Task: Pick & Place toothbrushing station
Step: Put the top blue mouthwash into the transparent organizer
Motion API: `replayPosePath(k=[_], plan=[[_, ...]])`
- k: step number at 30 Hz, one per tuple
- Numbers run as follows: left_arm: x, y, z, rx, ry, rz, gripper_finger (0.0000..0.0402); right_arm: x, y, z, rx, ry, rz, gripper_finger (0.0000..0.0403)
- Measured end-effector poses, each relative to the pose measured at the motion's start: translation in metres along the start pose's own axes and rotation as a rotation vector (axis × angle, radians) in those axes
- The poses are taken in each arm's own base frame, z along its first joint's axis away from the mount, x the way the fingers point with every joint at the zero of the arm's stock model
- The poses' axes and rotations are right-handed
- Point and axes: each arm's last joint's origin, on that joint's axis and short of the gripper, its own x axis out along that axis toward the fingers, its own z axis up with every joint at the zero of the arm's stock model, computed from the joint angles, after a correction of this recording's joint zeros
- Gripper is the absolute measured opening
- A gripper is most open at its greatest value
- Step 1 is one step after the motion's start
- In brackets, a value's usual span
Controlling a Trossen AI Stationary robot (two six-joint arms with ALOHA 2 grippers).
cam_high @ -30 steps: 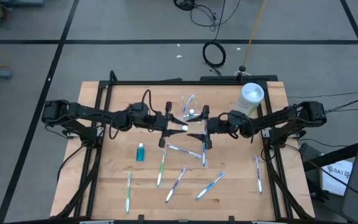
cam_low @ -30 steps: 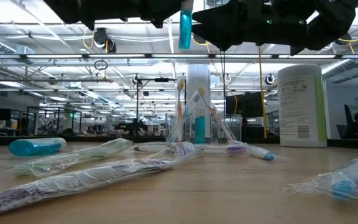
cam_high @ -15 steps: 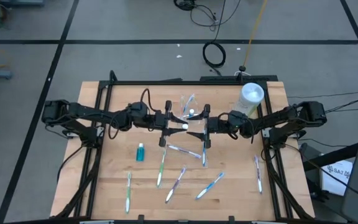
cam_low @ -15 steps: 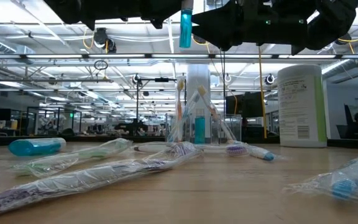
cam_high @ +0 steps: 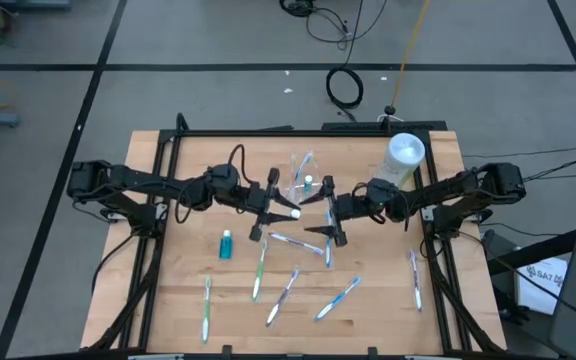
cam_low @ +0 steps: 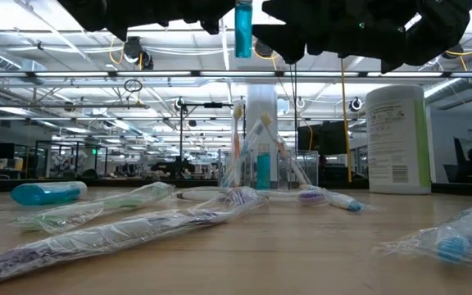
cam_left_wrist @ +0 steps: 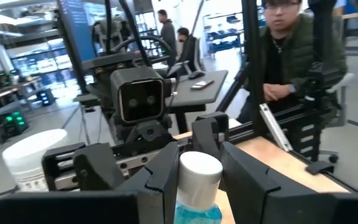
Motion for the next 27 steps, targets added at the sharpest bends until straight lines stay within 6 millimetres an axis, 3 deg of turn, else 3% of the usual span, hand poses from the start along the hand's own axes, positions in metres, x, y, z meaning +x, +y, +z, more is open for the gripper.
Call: replayPosePath(k=[6, 14, 22, 27], plan=[[0.000, -0.002, 0.000, 0.002, -0.015, -0.064, 0.0106, 0.002, -0.001, 0.004, 0.032, -0.013, -0.007, 0.0314], [0.002, -0.002, -0.002, -0.019, -0.006, -0.074, 0.0106, 0.027, -0.003, -0.003, 0.043, 0.017, 0.043, 0.0314], [0.002, -0.003, -0.003, -0.024, -0.002, -0.084, 0.0106, 0.029, -0.004, -0.002, 0.049, 0.011, 0.057, 0.0312], [0.002, -0.003, -0.003, -0.034, 0.004, -0.077, 0.0106, 0.029, -0.004, -0.002, 0.059, 0.013, 0.059, 0.0288]])
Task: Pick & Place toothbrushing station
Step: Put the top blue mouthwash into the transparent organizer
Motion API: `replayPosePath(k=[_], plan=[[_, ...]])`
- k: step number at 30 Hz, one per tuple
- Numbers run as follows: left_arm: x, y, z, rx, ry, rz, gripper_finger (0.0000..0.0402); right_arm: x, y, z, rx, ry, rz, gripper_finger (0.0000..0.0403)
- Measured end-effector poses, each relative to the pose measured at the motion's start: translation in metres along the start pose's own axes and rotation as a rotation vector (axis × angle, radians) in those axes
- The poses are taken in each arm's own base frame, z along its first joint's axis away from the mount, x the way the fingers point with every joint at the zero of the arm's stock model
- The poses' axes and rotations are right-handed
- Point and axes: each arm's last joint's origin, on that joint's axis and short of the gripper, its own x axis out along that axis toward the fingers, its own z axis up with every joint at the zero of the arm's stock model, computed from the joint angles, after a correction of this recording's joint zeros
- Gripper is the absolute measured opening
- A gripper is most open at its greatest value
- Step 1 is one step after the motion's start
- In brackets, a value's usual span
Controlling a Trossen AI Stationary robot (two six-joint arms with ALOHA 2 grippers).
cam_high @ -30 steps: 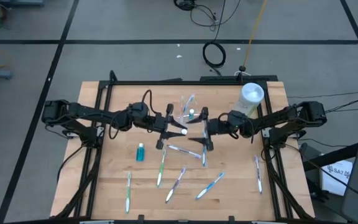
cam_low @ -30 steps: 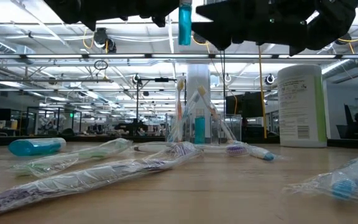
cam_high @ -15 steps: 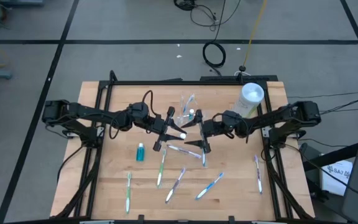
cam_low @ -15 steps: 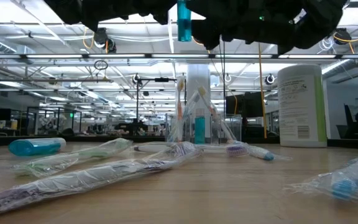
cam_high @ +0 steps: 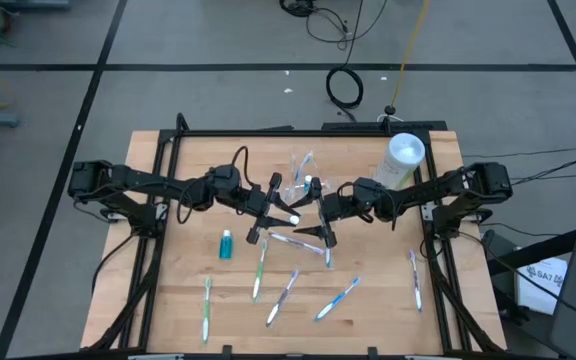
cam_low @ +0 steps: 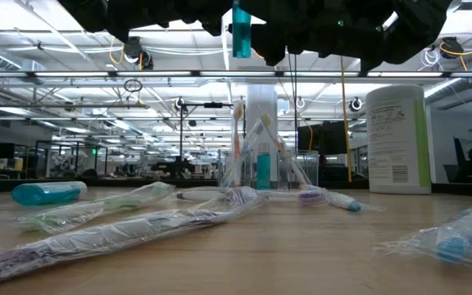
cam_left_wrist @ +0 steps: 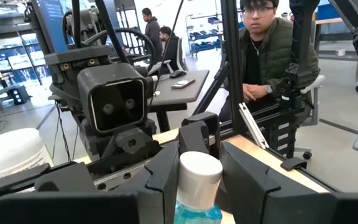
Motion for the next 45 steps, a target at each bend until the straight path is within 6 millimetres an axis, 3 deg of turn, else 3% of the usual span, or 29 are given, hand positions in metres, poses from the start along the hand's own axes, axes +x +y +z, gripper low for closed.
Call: replayPosePath(k=[16, 41, 45], plan=[[0.0000, -0.0003, -0.0005, -0.021, 0.003, -0.008, 0.0106, -0.0001, 0.0018, 0.0001, -0.040, -0.005, 0.071, 0.0173], [-0.0002, -0.0010, -0.0012, 0.048, 0.004, -0.036, 0.0108, -0.0004, 0.0017, -0.0010, -0.086, 0.004, 0.073, 0.0158], [-0.0002, -0.0011, -0.0012, 0.054, 0.004, -0.036, 0.0108, -0.0005, 0.0015, -0.0010, -0.090, 0.004, 0.072, 0.0140]])
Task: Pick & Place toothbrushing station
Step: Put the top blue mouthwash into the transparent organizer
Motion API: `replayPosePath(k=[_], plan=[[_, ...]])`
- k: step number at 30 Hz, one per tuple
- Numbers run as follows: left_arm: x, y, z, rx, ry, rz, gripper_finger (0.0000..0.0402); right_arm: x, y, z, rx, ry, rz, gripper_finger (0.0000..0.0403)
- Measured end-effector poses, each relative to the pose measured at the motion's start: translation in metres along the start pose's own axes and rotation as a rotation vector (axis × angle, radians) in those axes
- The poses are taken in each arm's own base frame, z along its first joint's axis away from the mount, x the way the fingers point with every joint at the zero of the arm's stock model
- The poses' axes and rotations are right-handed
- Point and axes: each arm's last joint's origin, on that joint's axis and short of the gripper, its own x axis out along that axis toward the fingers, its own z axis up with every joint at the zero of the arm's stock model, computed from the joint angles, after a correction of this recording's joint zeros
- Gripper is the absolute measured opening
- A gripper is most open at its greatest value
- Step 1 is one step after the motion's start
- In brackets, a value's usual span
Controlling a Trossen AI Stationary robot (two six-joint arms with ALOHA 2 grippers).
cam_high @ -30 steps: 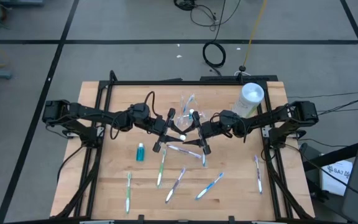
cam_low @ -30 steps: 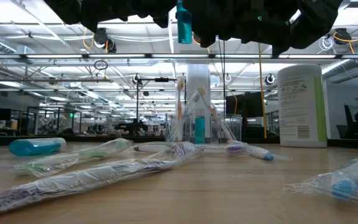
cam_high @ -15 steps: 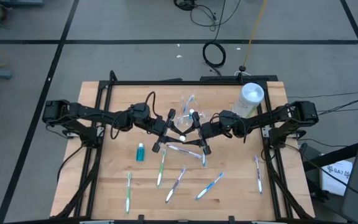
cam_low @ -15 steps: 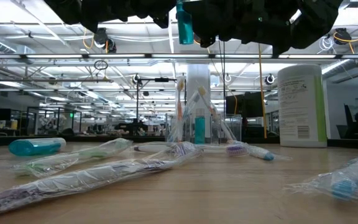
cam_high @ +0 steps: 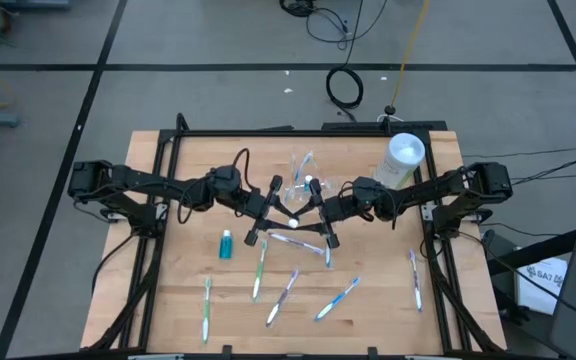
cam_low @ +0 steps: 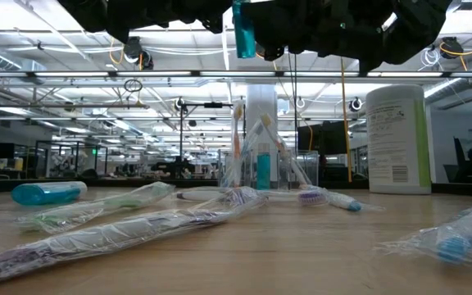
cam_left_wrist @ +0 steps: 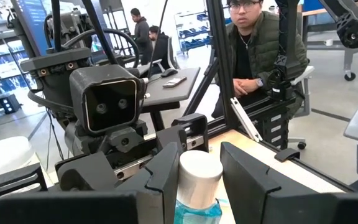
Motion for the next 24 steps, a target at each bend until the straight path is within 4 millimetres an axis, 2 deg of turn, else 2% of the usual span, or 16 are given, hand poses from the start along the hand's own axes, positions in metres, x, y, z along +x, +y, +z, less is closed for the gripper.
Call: replayPosePath(k=[4, 11, 18, 24], plan=[[0.0000, -0.0001, 0.0000, 0.001, -0.001, -0.004, 0.0108, 0.0000, 0.0001, -0.0002, 0.000, 0.002, 0.001, 0.0123], [0.0000, -0.0001, -0.0006, 0.001, 0.002, 0.000, 0.0108, -0.0001, 0.0002, -0.0016, -0.013, 0.018, 0.001, 0.0133], [0.0000, -0.0001, -0.0005, 0.001, 0.001, 0.000, 0.0108, -0.0001, 0.0002, -0.0013, -0.009, 0.015, 0.001, 0.0113], [0.0000, -0.0001, -0.0005, 0.001, 0.001, 0.000, 0.0108, -0.0001, 0.0002, -0.0013, -0.009, 0.015, 0.001, 0.0115]])
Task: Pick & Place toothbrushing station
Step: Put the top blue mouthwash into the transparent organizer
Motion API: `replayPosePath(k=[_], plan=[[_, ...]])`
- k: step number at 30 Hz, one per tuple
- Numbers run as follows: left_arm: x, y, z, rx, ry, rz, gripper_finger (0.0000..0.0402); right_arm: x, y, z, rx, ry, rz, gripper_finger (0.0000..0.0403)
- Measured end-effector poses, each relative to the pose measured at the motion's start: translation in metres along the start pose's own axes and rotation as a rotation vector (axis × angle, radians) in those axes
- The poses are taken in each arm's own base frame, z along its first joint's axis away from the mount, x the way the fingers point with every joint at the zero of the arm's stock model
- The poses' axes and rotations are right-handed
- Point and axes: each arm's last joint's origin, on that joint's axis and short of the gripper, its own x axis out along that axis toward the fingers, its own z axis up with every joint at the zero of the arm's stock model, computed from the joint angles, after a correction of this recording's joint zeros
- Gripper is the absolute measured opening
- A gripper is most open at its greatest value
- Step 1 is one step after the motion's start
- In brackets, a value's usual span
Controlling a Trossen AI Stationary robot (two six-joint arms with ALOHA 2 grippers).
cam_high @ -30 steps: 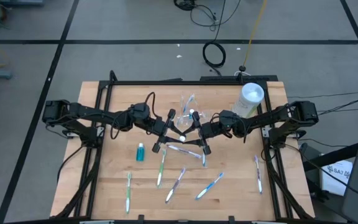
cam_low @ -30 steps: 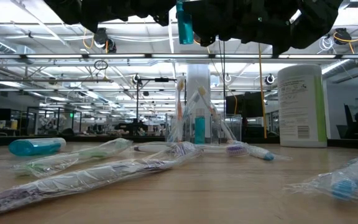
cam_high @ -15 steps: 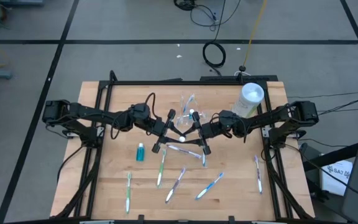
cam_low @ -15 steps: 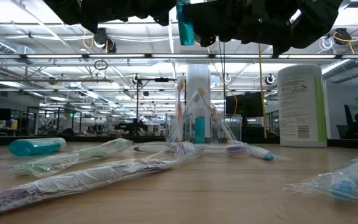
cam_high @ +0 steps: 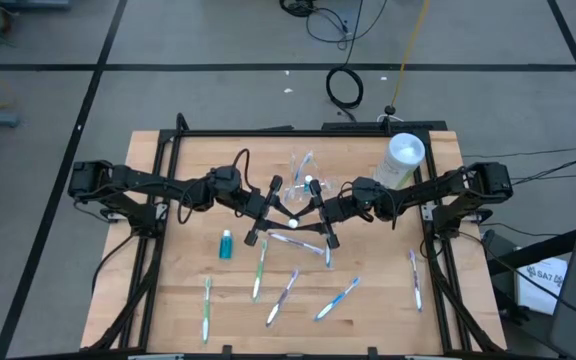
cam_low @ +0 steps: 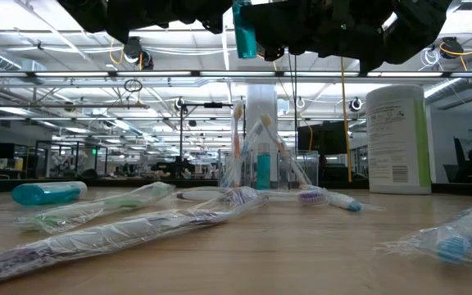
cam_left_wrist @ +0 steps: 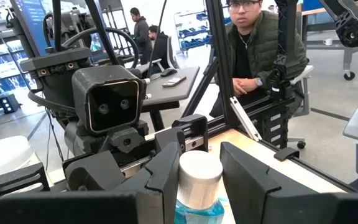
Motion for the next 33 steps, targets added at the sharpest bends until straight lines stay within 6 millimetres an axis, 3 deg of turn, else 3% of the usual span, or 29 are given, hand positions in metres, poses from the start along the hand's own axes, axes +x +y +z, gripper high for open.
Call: replayPosePath(k=[16, 26, 33], plan=[[0.000, 0.000, 0.001, 0.005, -0.005, 0.010, 0.0113, 0.000, 0.000, 0.000, 0.000, -0.001, -0.002, 0.0108], [0.000, 0.003, 0.003, 0.016, -0.001, 0.085, 0.0200, -0.001, -0.004, -0.004, 0.026, 0.023, -0.012, 0.0106], [0.000, 0.005, 0.003, 0.009, 0.008, 0.152, 0.0224, -0.004, -0.012, -0.013, 0.034, 0.126, -0.162, 0.0107]])
